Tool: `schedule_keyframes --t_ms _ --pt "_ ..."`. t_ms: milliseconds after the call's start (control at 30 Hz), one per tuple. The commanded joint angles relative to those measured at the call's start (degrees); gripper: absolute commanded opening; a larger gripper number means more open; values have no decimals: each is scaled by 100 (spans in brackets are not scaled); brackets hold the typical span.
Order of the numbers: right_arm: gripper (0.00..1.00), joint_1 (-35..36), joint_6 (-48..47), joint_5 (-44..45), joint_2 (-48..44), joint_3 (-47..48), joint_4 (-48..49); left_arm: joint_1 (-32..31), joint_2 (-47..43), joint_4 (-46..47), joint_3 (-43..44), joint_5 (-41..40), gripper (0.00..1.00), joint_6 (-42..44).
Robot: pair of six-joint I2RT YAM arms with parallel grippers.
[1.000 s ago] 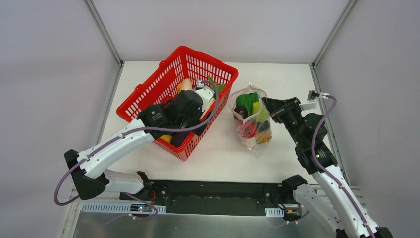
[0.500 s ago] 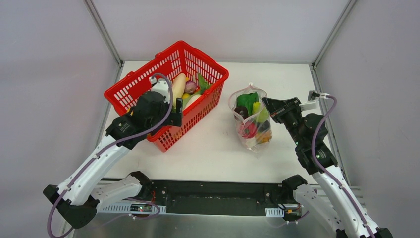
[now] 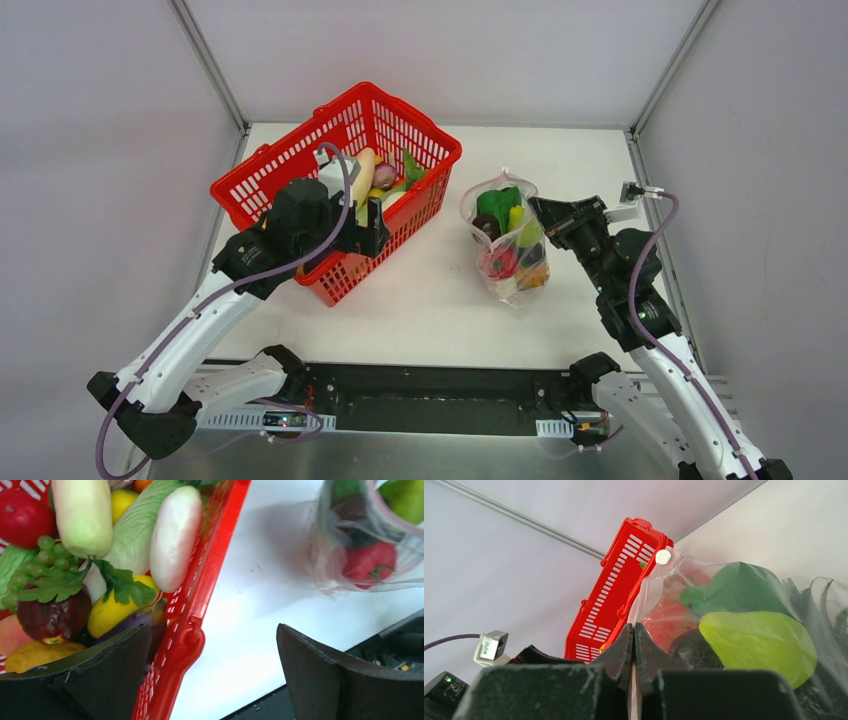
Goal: Place the food in the zip-top bag and seal the zipper
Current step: Adjust the bin at the center of the board, then pick up the fake fruit from the bin.
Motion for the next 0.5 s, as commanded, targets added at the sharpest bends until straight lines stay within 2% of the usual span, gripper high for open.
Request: schedule_keyframes --t_ms 0,100,233,333,467 --pt "0 19 -214 -214 -10 234 229 19 -148 303 437 504 99 3" --pt "0 21 -277 -219 -15 287 155 19 -268 264 556 -42 99 32" --pt "0 19 -294 -218 -101 281 141 139 -33 -355 1053 -2055 99 69" --pt "0 16 -287 -216 -121 287 140 734 260 -544 1211 -2937 99 -338" --pt "0 16 -252 -385 -120 280 141 1296 636 -113 907 -3691 99 -855"
